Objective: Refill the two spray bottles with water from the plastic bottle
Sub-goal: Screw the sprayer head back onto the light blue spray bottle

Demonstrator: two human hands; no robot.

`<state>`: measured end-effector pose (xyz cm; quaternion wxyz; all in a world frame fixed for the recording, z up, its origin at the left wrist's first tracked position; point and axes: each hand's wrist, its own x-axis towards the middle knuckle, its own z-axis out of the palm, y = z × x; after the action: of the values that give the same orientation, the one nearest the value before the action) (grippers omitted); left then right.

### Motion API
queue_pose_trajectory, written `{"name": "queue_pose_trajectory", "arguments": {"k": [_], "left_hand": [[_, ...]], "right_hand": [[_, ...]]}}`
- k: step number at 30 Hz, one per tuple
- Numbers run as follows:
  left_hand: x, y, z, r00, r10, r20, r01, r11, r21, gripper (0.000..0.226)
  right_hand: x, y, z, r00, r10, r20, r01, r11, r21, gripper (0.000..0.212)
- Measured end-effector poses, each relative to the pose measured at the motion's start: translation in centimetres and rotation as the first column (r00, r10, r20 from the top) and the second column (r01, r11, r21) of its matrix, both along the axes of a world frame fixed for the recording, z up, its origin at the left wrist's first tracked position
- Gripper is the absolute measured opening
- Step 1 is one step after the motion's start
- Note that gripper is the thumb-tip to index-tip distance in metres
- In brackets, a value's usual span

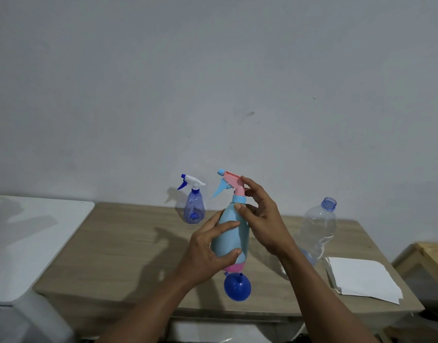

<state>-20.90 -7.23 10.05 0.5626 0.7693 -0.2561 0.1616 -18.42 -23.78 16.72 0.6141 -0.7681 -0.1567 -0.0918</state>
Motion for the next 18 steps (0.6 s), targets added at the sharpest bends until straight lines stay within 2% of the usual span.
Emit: {"name": "queue_pose_trajectory", "arguments": {"k": [3, 9, 13, 16, 18], "left_hand": [[0.2, 0.1, 0.2, 1.000, -0.028, -0.012, 0.028, 1.000, 0.010, 0.066], [0.1, 0.6, 0.5, 0.996, -0.090, -0.002, 0.089, 0.982, 0.169, 0.098], [0.2, 1.1, 0.0, 0.993, -0.114, 0.011, 0.108, 0.964, 0.241, 0.105], [0.3, 1.2, 0.1, 0.992, -0.104, 0.066, 0.084, 0.965, 0.248, 0.107], [0.3, 1.1, 0.3, 0.991, -0.090, 0.098, 0.066, 0.972, 0.225, 0.107]], "right_hand": [[0.4, -0.2, 0.2, 1.000, -0.003, 0.004, 0.003, 1.000, -0.010, 0.055], [0.5, -0.4, 0.5, 1.000, -0.019, 0.008, 0.019, 1.000, -0.023, 0.062], [0.4, -0.6, 0.3, 1.000, -0.009, 0.000, 0.009, 1.000, 0.000, 0.064], [0.5, -0.5, 0.4, 1.000, -0.005, 0.011, 0.004, 1.000, 0.019, 0.059], [0.6, -0.4, 0.6, 0.999, -0.020, 0.032, 0.019, 0.999, 0.031, 0.048]]}}
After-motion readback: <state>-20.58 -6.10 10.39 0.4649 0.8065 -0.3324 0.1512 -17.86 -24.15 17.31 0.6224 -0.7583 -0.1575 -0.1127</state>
